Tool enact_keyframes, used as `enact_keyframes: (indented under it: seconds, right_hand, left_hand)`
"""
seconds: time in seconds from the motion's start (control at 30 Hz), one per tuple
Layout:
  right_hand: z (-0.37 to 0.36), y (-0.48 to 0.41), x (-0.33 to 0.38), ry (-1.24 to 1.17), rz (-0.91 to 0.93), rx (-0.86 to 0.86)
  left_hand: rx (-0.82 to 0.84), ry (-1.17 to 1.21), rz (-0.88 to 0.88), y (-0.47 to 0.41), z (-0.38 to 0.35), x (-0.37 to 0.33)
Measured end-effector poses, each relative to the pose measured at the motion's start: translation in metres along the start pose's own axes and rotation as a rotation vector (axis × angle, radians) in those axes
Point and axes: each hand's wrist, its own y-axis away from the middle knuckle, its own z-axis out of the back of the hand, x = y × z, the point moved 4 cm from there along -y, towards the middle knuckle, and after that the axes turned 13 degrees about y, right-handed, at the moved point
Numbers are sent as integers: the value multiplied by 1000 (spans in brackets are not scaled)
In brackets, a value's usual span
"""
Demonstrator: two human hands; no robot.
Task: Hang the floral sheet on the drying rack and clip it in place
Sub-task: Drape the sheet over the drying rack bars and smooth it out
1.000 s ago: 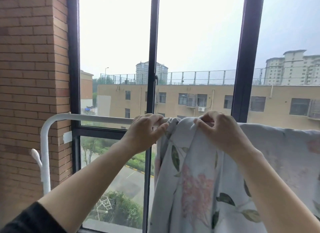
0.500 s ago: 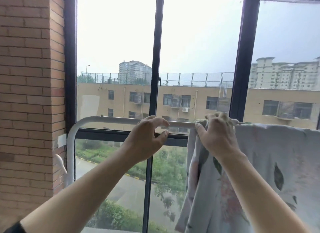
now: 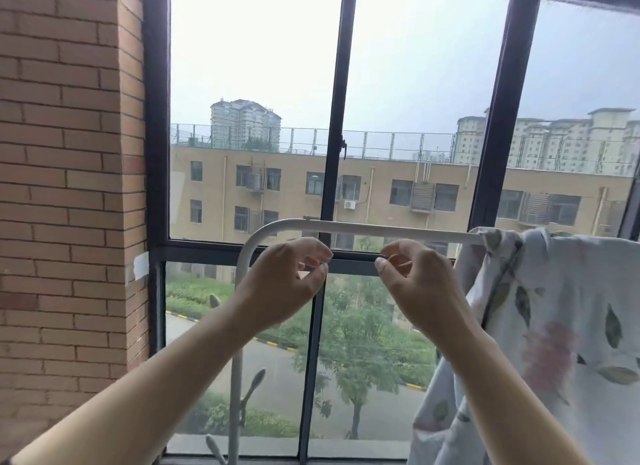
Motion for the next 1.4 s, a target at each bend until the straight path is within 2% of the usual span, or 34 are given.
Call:
enact_keyframes:
  seconds: [0.4,0.8,1.0,1.4]
  right_hand:
    - [-77,-13,167,-192,125,63]
    - [-187,-15,329,-160,-7,70]
    - [-233,-35,349,-76,-46,70]
    - [-332,-120,317,66,-195,-9]
  left_hand:
    - [-68,-36,94,64,138,96]
    - [56,46,113,114,284,228]
    - [116,127,88,91,289,294]
    - [220,257,26,-2,253,420]
